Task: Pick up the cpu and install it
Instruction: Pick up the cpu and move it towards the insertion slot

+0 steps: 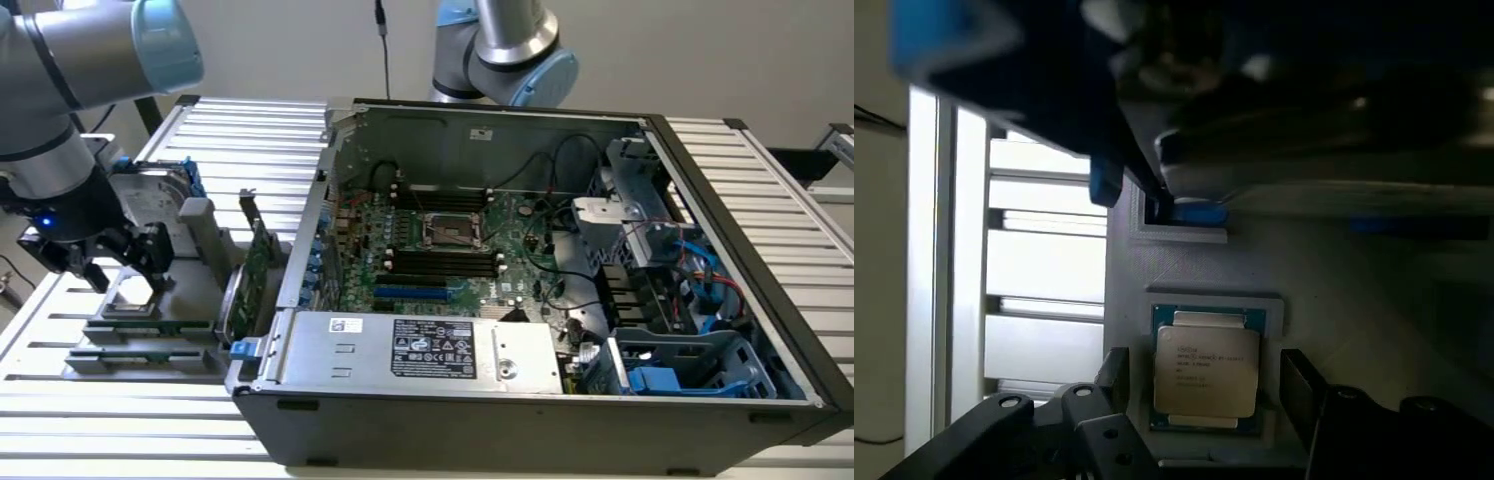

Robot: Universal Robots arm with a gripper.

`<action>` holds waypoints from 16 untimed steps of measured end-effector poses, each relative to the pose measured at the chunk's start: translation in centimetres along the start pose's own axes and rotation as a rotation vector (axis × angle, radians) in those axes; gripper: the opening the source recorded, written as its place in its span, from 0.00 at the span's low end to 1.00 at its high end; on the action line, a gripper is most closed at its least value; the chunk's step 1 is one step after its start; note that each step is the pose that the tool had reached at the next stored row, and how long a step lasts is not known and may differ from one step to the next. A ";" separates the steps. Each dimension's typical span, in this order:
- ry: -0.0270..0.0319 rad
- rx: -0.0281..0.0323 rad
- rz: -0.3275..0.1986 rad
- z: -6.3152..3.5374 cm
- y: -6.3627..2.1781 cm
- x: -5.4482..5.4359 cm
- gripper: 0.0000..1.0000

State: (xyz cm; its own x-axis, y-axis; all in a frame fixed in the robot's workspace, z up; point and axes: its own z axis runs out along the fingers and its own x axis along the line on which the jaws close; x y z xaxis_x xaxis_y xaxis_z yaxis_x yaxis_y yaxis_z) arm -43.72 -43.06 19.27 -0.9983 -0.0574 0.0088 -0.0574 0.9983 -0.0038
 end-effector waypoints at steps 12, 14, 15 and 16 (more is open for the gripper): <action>-0.0003 -0.0002 0.009 0.43 -0.10 -0.1 0.71; -0.0001 -0.0002 0.009 0.45 -0.15 0.0 0.71; 0.0000 -0.0001 0.009 0.45 -0.16 0.0 0.71; 0.0000 -0.0001 0.009 0.46 -0.18 0.0 0.71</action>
State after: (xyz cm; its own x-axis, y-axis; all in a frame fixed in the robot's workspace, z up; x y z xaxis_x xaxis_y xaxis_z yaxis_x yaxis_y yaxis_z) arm -43.67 -43.23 18.82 -0.9988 -0.0479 0.0087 -0.0480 0.9988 -0.0037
